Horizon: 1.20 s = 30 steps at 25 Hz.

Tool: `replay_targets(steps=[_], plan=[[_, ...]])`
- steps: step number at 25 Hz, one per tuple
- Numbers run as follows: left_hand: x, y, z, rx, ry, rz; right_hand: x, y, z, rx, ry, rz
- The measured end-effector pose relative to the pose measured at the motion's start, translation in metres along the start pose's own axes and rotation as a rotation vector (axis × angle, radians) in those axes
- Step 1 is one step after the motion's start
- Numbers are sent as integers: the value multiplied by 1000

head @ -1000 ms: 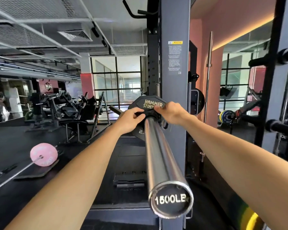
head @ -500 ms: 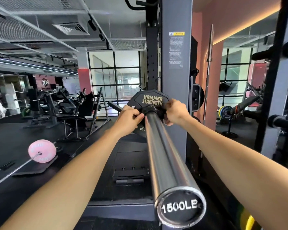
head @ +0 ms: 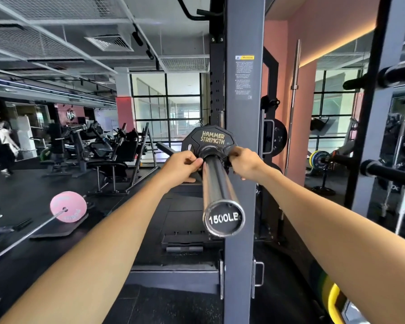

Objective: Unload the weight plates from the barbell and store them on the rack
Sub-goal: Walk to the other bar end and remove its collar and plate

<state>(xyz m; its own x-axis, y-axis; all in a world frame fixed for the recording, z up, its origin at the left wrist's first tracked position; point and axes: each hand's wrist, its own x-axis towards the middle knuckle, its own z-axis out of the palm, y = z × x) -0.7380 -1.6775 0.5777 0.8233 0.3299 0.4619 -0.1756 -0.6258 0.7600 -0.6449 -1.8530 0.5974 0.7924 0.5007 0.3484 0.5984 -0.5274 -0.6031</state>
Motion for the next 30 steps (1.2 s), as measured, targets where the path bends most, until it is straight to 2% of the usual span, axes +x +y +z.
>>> replay_targets(steps=[6,12,21,26,30], plan=[[-63,35,-12,-67,-15,-40,-77,-10,-22,85,-83,-25],[-144,75,-25,-248,-75,-45,-159,-25,-37,144,-95,-87],[-221,116,-41,-138,-111,2,-239,-45,-59,156,-96,-137],[-241,121,-60,-104,-180,3,-258,-56,-60,108,-113,-183],[-250,117,-89,-70,-156,-31,-254,-75,-39,104,-142,-206]])
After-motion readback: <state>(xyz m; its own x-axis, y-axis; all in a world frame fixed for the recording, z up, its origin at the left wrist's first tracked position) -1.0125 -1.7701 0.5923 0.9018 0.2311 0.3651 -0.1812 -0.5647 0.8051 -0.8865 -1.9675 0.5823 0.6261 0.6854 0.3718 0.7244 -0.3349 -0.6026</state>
